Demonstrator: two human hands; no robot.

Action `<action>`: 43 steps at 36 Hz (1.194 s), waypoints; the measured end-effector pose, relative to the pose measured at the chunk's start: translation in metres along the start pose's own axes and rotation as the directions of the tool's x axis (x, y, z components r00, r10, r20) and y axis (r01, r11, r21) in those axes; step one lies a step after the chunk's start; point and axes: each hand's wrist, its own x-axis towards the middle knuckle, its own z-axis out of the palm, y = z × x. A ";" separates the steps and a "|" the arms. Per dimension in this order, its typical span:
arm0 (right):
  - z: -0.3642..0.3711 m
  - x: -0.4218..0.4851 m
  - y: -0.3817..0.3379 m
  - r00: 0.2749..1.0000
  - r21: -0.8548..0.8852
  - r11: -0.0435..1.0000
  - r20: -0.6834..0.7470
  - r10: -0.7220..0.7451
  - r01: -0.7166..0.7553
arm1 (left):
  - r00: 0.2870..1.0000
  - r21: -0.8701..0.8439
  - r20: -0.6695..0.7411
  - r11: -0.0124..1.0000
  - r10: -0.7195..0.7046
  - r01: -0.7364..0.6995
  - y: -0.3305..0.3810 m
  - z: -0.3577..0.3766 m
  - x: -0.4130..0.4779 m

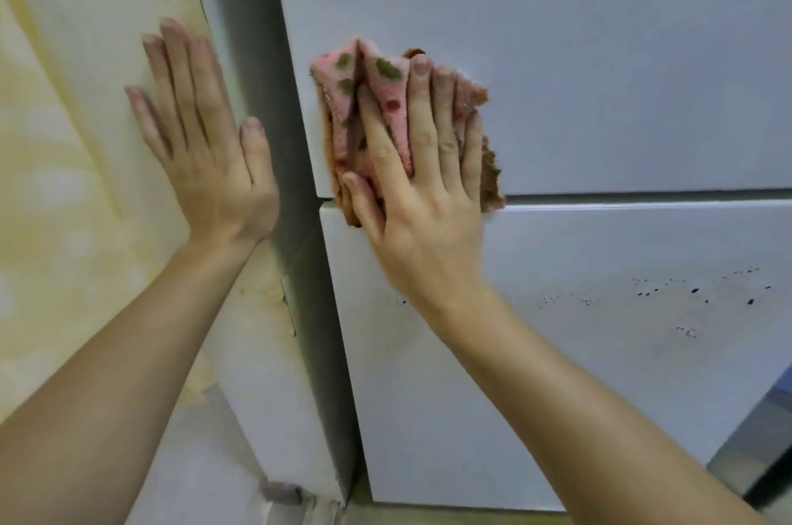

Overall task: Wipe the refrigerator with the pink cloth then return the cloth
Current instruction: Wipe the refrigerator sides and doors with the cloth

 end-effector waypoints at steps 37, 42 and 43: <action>0.018 -0.105 -0.032 0.977 0.110 0.972 0.079 0.198 -0.206 | 0.985 -0.067 0.065 0.984 -0.159 0.163 -0.010 -0.004 -0.153; 0.028 -0.111 -0.039 0.984 0.024 0.984 0.017 0.175 -0.175 | 0.979 -0.030 0.089 0.982 -0.184 0.187 -0.012 -0.002 -0.165; 0.029 -0.123 -0.038 0.991 0.017 0.991 0.026 0.130 -0.131 | 0.979 -0.031 0.090 0.982 -0.183 0.186 -0.012 0.000 -0.169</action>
